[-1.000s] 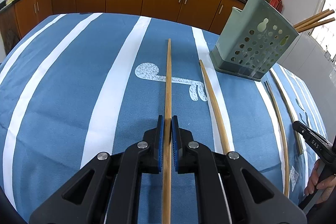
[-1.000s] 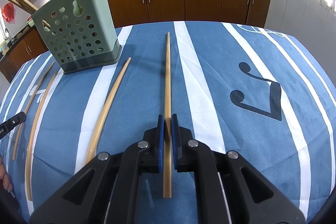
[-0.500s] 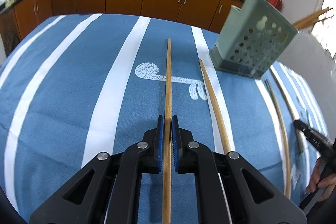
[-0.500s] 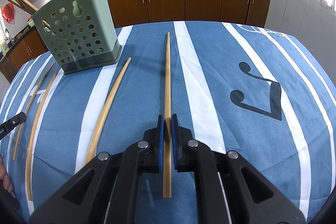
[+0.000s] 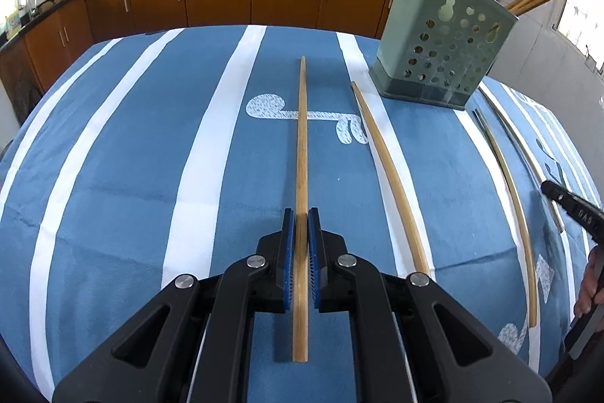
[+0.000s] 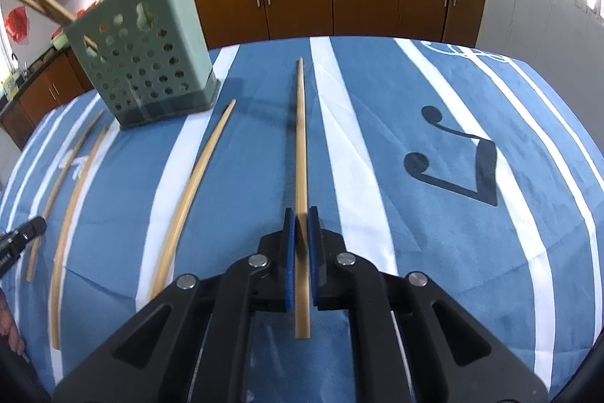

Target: Organize utensils

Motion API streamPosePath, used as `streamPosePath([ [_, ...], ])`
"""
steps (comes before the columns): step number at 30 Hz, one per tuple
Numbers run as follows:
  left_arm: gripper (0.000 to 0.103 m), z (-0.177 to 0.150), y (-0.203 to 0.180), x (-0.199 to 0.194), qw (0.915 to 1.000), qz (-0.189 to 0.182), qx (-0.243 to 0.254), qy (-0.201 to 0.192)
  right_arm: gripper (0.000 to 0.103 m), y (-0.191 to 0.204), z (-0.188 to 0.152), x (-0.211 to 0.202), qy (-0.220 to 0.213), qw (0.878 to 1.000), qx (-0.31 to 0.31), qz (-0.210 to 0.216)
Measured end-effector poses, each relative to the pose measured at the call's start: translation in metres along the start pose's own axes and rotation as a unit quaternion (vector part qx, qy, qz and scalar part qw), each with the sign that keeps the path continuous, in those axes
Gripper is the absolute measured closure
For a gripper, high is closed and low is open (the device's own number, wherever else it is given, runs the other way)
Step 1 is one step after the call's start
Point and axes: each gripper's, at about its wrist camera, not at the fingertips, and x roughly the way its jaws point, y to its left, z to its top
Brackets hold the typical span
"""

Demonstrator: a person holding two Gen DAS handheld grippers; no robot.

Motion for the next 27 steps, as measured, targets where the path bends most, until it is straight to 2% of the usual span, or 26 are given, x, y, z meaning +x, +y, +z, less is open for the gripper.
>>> streamPosePath([
  [6, 0.095, 0.013, 0.004, -0.028, 0.9992, -0.010, -0.006, -0.037, 0.095, -0.009, 0.014, -0.033, -0.051, 0.999, 0.014, 0.009],
  [10, 0.095, 0.021, -0.001, -0.041, 0.9984, -0.011, 0.006, -0.056, 0.095, -0.010, 0.022, -0.047, -0.074, 0.997, 0.015, 0.010],
  [14, 0.095, 0.010, -0.004, -0.029, 0.9994, -0.006, 0.016, -0.031, 0.095, -0.012, 0.018, -0.043, -0.065, 0.998, 0.013, 0.009],
  [20, 0.094, -0.005, 0.003, -0.009, 0.9999, -0.011, -0.002, -0.001, 0.095, -0.008, 0.011, -0.036, -0.050, 0.999, 0.008, 0.013],
  [21, 0.093, -0.005, 0.003, -0.008, 0.9999, -0.012, -0.001, 0.001, 0.095, -0.007, 0.010, -0.036, -0.050, 0.999, 0.007, 0.013],
  [22, 0.085, -0.005, 0.003, -0.007, 0.9999, -0.012, 0.002, 0.001, 0.095, -0.007, 0.011, -0.036, -0.050, 0.999, 0.008, 0.013],
  [23, 0.072, -0.005, 0.002, -0.007, 0.9999, -0.010, 0.004, 0.000, 0.095, -0.007, 0.010, -0.036, -0.050, 0.999, 0.008, 0.013],
  [24, 0.067, -0.006, 0.001, -0.007, 0.9999, -0.009, 0.005, -0.003, 0.095, -0.007, 0.011, -0.035, -0.050, 0.999, 0.008, 0.013],
  [27, 0.065, -0.009, -0.001, -0.007, 0.9999, -0.004, 0.012, -0.006, 0.095, -0.007, 0.010, -0.034, -0.047, 0.999, 0.009, 0.013],
])
